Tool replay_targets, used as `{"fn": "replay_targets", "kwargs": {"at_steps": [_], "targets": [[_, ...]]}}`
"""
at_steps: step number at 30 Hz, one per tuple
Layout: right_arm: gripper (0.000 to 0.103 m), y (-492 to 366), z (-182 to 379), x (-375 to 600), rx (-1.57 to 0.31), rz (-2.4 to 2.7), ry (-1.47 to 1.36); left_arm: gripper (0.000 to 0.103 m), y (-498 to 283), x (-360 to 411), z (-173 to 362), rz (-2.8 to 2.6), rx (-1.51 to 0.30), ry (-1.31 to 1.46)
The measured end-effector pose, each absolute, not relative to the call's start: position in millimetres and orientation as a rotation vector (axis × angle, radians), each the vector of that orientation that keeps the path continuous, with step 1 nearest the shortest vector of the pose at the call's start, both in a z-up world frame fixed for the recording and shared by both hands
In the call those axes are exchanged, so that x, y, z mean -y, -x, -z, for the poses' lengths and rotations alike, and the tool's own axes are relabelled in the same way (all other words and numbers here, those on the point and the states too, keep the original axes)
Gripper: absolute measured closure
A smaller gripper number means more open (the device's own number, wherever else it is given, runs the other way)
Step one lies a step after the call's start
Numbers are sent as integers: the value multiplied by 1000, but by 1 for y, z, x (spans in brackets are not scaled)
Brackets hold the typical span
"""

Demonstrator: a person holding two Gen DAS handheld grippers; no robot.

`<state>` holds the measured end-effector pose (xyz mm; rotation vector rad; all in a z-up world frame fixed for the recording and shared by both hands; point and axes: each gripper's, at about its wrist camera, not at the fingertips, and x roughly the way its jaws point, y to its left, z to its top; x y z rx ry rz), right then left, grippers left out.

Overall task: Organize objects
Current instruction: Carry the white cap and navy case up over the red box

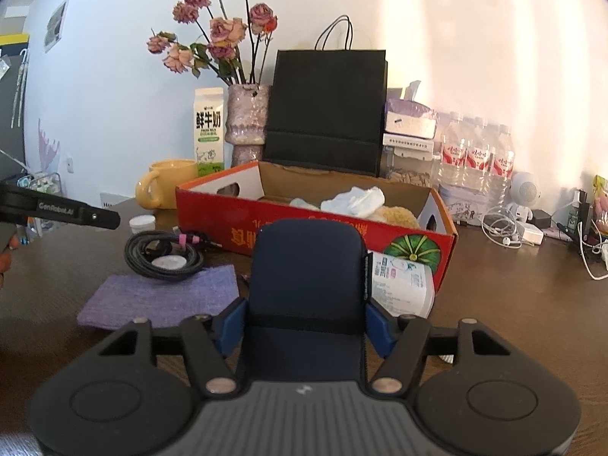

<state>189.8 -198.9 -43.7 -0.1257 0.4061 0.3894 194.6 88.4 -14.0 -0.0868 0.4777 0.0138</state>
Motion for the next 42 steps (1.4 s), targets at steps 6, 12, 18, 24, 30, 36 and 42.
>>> {"fn": "replay_targets", "kwargs": {"at_steps": [6, 12, 18, 24, 30, 36, 42], "targets": [[39, -190, 24, 193, -370, -414, 128, 74, -199, -62, -8, 40, -429, 83], [39, -203, 3, 184, -338, -434, 118, 74, -216, -38, -27, 85, -396, 103], [39, -227, -9, 176, -362, -447, 94, 74, -232, -23, -43, 120, -360, 122], [39, -260, -21, 170, -371, -437, 64, 74, -250, -10, -54, 134, -328, 128], [39, -301, -30, 166, -454, -448, 7, 74, -277, -2, -58, 127, -353, 122], [39, -339, -33, 160, -488, -433, -5, 74, -304, -1, -55, 115, -358, 146], [39, -375, -32, 160, -482, -409, -55, 74, -332, -4, -52, 83, -348, 182]]}}
